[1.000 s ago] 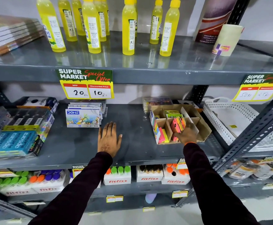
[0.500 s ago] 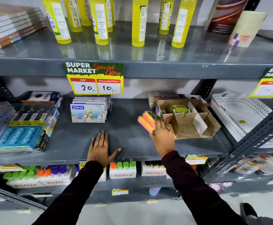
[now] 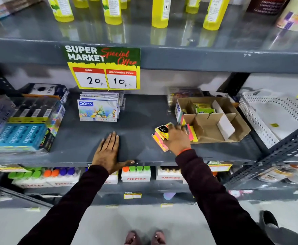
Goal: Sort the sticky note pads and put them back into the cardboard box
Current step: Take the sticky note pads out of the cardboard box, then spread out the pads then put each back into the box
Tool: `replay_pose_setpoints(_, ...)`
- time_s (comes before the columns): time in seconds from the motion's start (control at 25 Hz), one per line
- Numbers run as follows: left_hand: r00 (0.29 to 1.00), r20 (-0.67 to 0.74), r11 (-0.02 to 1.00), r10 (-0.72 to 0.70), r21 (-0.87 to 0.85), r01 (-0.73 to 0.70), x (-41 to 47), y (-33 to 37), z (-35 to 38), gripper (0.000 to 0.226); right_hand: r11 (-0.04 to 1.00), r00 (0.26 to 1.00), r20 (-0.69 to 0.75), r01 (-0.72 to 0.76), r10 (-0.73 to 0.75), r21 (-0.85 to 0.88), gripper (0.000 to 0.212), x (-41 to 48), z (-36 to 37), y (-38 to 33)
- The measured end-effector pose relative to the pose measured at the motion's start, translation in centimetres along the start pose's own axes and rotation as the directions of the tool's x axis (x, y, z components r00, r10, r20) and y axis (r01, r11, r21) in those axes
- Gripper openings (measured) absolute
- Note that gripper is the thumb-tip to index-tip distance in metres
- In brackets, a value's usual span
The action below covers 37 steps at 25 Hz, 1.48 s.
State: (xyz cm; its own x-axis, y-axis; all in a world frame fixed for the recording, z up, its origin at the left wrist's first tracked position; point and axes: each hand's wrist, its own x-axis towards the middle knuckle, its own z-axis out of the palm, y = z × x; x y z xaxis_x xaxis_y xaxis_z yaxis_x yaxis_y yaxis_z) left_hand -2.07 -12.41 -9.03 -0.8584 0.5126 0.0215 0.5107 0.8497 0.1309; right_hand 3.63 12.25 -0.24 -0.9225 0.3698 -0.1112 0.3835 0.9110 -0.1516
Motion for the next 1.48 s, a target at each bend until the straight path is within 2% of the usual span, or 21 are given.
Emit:
replay_pose_setpoints(0.12, 0.998, 0.040, 0.998, 0.041, 0.041, -0.043, -0.3, -0.5, -0.3, 0.131, 0.999, 0.996, 0.084, 0.017, -0.014, -0.035, 0.054, 1.2, -1.3, 0.4)
replay_pose_setpoints(0.2, 0.999, 0.035, 0.999, 0.034, 0.032, -0.035, -0.3, -0.6, -0.4, 0.130, 0.999, 0.997, 0.076, 0.021, -0.018, -0.038, 0.053, 1.4, -1.7, 0.3)
replay_pose_setpoints(0.28, 0.999, 0.023, 1.000, 0.026, 0.011, -0.026, -0.3, -0.5, -0.5, 0.128, 1.000, 0.999, -0.048, -0.014, 0.012, -0.025, 0.052, 1.5, -2.1, 0.0)
replay_pose_setpoints(0.36, 1.000, 0.012, 1.000, 0.025, 0.003, -0.025, -0.3, -0.5, -0.5, 0.126, 1.000, 0.977, -0.213, -0.003, -0.001, -0.018, 0.038, 1.4, -2.1, -0.6)
replay_pose_setpoints(0.44, 1.000, 0.008, 1.000, 0.024, -0.001, -0.024, -0.4, -0.5, -0.4, 0.126, 0.994, 0.949, -0.306, 0.099, -0.077, 0.057, 0.028, 1.7, -1.8, -1.7)
replay_pose_setpoints(0.52, 1.000, 0.011, 1.000, 0.021, -0.005, -0.021, -0.3, -0.6, -0.4, 0.126, 0.971, 0.925, -0.355, 0.194, -0.134, 0.138, 0.030, 3.3, -1.8, -3.2)
replay_pose_setpoints(0.56, 1.000, 0.019, 1.000, 0.021, -0.004, -0.020, -0.3, -0.6, -0.4, 0.126, 0.970, 0.922, -0.351, 0.216, -0.165, 0.112, 0.033, 4.5, -1.7, -4.0)
replay_pose_setpoints(0.68, 0.999, 0.030, 1.000, 0.014, -0.014, -0.014, -0.1, -0.7, -0.3, 0.127, 0.978, 0.965, -0.161, 0.205, -0.209, -0.042, 0.042, 7.1, -0.6, -5.5)
replay_pose_setpoints(0.8, 1.000, 0.025, 1.000, 0.017, -0.016, -0.016, -0.1, -0.7, -0.2, 0.128, 0.993, 0.994, 0.013, 0.112, -0.112, -0.022, 0.037, 7.9, 0.6, -5.5)
replay_pose_setpoints(0.96, 0.999, 0.018, 0.999, 0.033, 0.015, -0.033, -0.1, -0.8, -0.1, 0.126, 0.994, 0.999, 0.016, 0.034, -0.036, 0.104, 0.031, 6.8, -0.6, -4.1)
replay_pose_setpoints(1.08, 1.000, -0.003, 0.999, 0.031, 0.025, -0.031, 0.0, -0.7, 0.0, 0.128, 0.998, 0.992, 0.123, -0.030, 0.023, 0.057, 0.043, 4.8, -1.4, -1.6)
replay_pose_setpoints(1.16, 0.999, -0.014, 0.999, 0.034, 0.016, -0.034, -0.1, -0.7, 0.1, 0.127, 0.997, 0.982, 0.178, -0.063, 0.056, 0.036, 0.043, 3.8, -1.8, -0.8)
replay_pose_setpoints(1.24, 0.999, -0.015, 0.999, 0.034, 0.017, -0.033, -0.1, -0.7, 0.1, 0.126, 0.995, 0.989, 0.123, -0.087, 0.082, 0.042, 0.041, 3.3, -2.1, -0.9)
replay_pose_setpoints(1.36, 1.000, -0.003, 0.999, 0.027, 0.022, -0.027, -0.1, -0.7, 0.1, 0.126, 0.996, 0.995, -0.057, -0.078, 0.080, 0.036, 0.035, 2.9, -2.5, -1.7)
replay_pose_setpoints(1.48, 0.999, 0.029, 0.998, 0.029, 0.055, -0.031, -0.1, -0.8, 0.2, 0.127, 0.987, 0.984, -0.179, 0.052, -0.024, 0.155, 0.026, 2.9, -3.0, -3.4)
